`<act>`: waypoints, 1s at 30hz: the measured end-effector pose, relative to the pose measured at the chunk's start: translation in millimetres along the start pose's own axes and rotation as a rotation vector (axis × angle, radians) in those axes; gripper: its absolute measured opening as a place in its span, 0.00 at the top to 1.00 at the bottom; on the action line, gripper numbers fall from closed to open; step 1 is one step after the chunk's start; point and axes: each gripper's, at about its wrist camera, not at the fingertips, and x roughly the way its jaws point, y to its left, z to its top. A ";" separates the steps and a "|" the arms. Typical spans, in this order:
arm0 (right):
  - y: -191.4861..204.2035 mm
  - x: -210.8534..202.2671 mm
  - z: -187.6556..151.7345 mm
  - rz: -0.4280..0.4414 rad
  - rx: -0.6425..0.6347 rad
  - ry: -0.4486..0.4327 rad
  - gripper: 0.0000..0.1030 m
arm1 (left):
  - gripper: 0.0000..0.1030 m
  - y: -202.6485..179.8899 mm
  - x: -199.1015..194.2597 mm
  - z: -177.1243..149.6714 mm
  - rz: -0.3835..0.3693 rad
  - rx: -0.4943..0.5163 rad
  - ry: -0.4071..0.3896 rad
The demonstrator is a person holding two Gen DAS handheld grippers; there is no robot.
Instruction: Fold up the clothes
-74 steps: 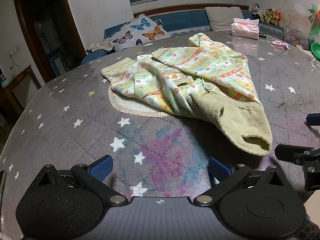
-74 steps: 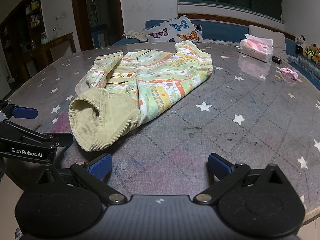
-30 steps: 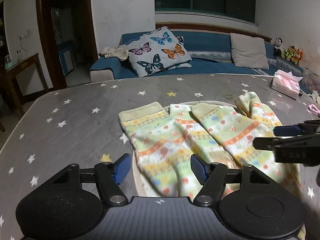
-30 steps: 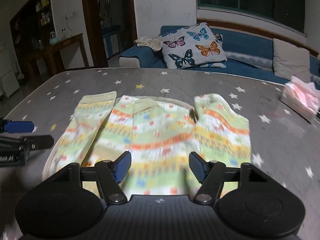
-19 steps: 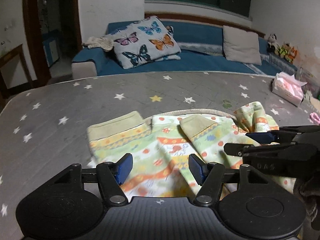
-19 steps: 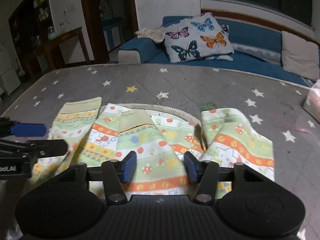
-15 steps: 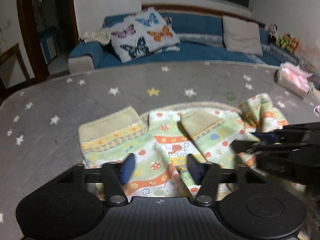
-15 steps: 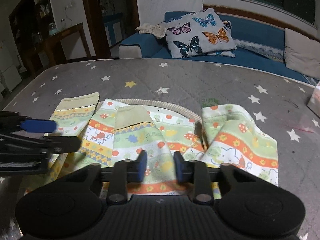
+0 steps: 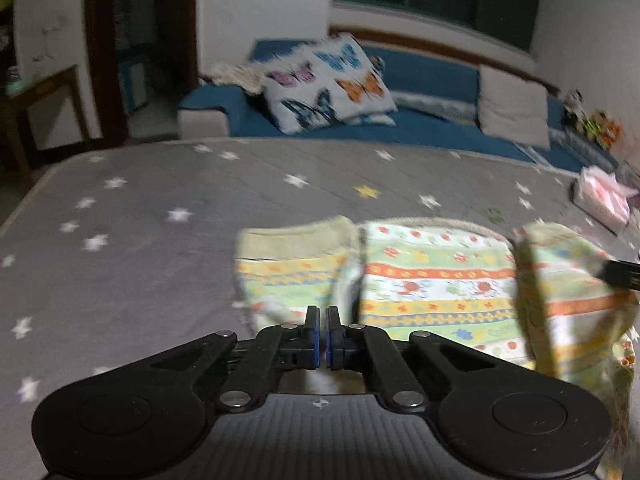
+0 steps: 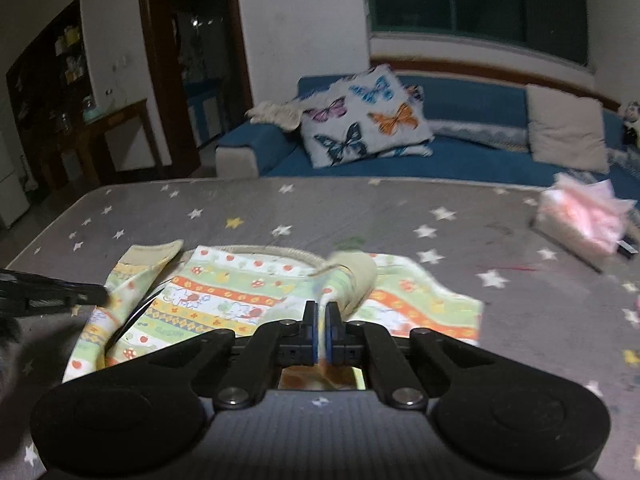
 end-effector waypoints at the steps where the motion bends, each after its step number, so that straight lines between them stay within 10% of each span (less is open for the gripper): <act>1: -4.7 -9.6 -1.3 -0.010 0.005 -0.013 0.97 | 0.99 7.0 -8.1 -1.5 0.010 -0.010 -0.016; 10: -64.2 -103.4 -36.9 -0.140 0.136 -0.125 0.97 | 1.00 56.6 -56.4 -27.2 0.074 -0.085 -0.056; 27: -144.3 -171.0 -141.3 -0.446 0.406 -0.007 0.89 | 0.81 -28.9 -6.3 5.8 -0.036 0.076 -0.024; 30: -144.8 -172.4 -138.2 -0.438 0.397 -0.022 0.76 | 0.81 -39.0 15.3 16.3 -0.060 0.102 -0.003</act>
